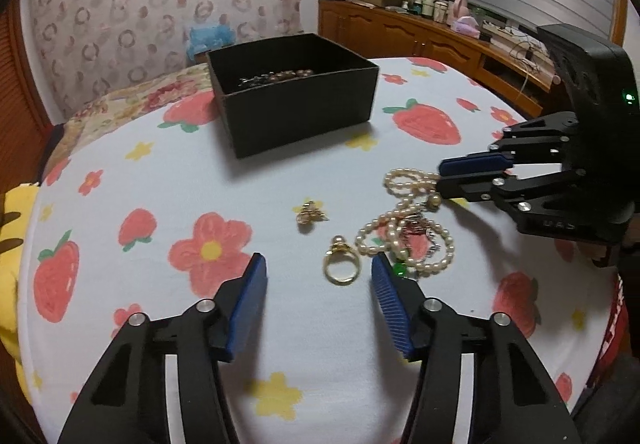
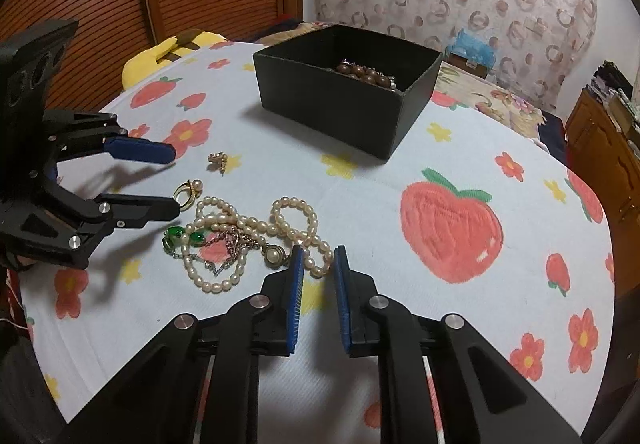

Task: Organize jewelry
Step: 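Move both grippers back over the remaining jewelry beside the box, then grasp the gold ring with the left gripper while the right lifts the pearl necklace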

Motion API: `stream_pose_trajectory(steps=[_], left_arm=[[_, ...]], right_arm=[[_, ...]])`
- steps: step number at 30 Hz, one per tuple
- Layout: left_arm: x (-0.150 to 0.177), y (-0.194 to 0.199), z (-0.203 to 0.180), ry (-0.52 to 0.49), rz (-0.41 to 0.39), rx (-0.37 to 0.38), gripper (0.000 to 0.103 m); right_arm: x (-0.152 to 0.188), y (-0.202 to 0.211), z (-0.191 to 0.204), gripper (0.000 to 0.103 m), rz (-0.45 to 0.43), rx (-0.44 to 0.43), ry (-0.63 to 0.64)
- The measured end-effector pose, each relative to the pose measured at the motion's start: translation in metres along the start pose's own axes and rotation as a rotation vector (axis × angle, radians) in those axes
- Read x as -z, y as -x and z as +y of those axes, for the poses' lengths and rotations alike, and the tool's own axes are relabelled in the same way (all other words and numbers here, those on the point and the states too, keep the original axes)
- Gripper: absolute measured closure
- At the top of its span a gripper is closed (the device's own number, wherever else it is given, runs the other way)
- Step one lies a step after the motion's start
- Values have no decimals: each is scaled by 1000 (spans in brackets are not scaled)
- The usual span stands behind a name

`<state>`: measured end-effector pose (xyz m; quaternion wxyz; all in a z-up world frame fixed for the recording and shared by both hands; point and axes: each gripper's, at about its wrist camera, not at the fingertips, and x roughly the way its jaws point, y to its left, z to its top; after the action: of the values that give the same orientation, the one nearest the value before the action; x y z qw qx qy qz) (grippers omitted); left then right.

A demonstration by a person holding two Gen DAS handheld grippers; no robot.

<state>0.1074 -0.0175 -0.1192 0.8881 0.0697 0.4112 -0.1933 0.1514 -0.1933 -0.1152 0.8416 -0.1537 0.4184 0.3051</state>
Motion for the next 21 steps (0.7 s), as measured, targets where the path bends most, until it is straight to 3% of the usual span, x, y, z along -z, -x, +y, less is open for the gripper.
stream_pose_trajectory(steps=[5,10,13,21], left_arm=[[-3,-2,-8,-15,1,9,65],[-4,-6,-10,-17,1,2,68],[-5,-8,-10,-19,-2,-4,84],[-4,0,-8,1,-36,-19,85]], right_arm=[[-1,0,1,89,1,2,10],[0,5,-2,97,-24,-2,-2],[-1,10,-5,97,-38,-5,-11],[-6,19,-6,98,-73,0,-11]])
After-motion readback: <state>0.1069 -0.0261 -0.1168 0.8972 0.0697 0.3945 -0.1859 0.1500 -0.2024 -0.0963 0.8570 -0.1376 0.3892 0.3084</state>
